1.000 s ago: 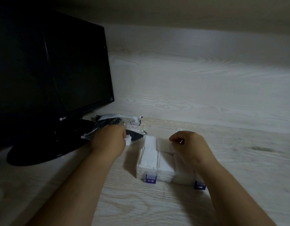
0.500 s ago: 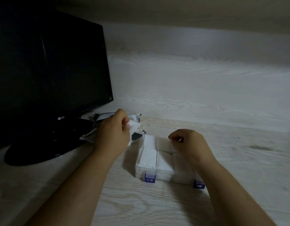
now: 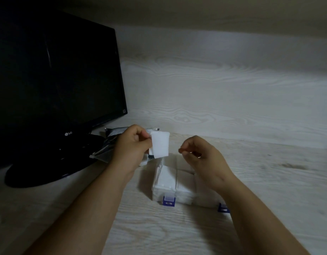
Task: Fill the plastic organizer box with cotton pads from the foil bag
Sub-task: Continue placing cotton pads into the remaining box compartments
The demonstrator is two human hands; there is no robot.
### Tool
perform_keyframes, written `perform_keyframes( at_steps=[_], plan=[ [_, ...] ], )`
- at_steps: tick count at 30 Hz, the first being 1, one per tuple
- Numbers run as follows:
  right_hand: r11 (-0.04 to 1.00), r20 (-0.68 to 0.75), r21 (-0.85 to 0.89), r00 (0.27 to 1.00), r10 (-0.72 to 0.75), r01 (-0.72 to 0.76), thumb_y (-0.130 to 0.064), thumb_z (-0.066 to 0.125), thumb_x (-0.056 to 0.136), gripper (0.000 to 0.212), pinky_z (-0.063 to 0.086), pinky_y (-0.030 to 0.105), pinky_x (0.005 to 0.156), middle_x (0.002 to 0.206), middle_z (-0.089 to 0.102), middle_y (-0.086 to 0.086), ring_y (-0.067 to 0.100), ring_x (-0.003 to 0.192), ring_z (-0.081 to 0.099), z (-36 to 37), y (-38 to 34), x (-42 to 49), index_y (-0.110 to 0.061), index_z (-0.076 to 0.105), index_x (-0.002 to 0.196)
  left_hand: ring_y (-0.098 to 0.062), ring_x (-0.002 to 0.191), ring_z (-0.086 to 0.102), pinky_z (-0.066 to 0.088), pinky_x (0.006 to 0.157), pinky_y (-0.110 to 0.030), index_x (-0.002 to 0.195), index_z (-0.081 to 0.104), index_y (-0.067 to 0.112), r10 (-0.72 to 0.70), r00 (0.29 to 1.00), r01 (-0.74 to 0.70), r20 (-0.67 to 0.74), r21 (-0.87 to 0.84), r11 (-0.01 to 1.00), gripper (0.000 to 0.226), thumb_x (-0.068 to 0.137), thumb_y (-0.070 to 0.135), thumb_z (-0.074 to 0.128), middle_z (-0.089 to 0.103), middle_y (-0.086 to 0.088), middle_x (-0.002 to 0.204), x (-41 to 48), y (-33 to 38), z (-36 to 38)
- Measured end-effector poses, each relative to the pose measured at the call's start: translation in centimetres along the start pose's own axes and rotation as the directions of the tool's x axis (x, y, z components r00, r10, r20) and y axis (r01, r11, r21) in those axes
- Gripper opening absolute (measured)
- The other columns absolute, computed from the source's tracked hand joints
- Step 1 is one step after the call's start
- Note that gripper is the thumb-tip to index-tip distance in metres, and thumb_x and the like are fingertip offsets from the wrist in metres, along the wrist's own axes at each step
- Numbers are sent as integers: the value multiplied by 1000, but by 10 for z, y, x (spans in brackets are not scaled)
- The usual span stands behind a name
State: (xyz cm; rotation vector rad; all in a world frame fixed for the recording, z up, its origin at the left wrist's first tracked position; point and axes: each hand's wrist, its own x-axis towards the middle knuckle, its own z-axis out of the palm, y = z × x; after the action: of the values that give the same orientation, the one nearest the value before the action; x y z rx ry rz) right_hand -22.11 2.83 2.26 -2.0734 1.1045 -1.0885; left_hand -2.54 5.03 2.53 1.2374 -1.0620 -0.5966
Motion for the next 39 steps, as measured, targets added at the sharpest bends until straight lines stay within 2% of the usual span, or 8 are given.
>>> perform_keyframes(
  at_steps=[2,6,13,18,21,27,35,39],
  plan=[
    [998,67,60,997,-39,35,-13,57,95,21,48,13,73,102,66,-18,4,91,60,4,-2,-1,-33,63,97,-9,57,58,48,53,-22,76,54,13,-29,999,29,27,-28,999,27,84,-12,60,63,2,64,-3,2,3],
    [991,109,126,993,-47,33,-12,58,95,28,48,16,72,97,67,-26,5,85,62,9,-4,0,-38,68,98,-21,69,60,49,66,-34,77,56,13,-51,996,52,73,-19,998,24,85,-9,60,65,-5,71,-5,1,8],
    [997,49,61,998,34,-37,-20,62,93,21,48,16,67,94,70,-9,8,78,61,9,-2,1,-36,72,103,-23,76,67,54,67,-37,84,58,13,-76,991,79,106,-30,996,10,94,12,59,70,-9,86,-5,1,11],
    [998,74,-39,996,46,-43,-21,57,96,23,43,7,64,93,68,-14,-1,71,59,9,-1,2,-33,70,111,-18,66,61,44,60,-28,79,57,19,-9,991,-23,132,242,970,17,84,13,72,65,-5,73,-2,-11,15],
    [984,100,-178,994,42,-24,-24,54,97,27,40,4,69,105,64,-21,-6,77,56,12,2,3,-33,66,120,-19,66,62,48,62,-28,77,58,19,22,988,-76,153,358,931,17,84,10,71,65,-6,72,-4,-14,17],
    [939,129,-344,990,64,-16,-22,49,99,30,37,14,90,126,64,-10,7,111,58,12,4,4,-28,65,123,-11,64,58,47,61,-23,75,60,22,94,978,-171,187,456,873,18,84,12,71,61,2,69,-8,-18,22],
    [904,211,-426,975,66,32,-22,51,98,27,41,24,90,106,56,-6,18,105,57,17,9,7,-25,71,116,-7,68,60,48,65,-22,67,59,33,67,979,-162,191,541,826,25,80,20,76,61,12,69,-2,-32,23],
    [904,213,-422,976,34,60,-17,54,95,27,41,27,99,121,59,-1,19,109,57,19,10,7,-22,73,113,-6,70,59,46,67,-21,70,64,32,52,976,-163,211,549,820,22,81,16,74,64,9,76,-1,-35,24]
  ],
)
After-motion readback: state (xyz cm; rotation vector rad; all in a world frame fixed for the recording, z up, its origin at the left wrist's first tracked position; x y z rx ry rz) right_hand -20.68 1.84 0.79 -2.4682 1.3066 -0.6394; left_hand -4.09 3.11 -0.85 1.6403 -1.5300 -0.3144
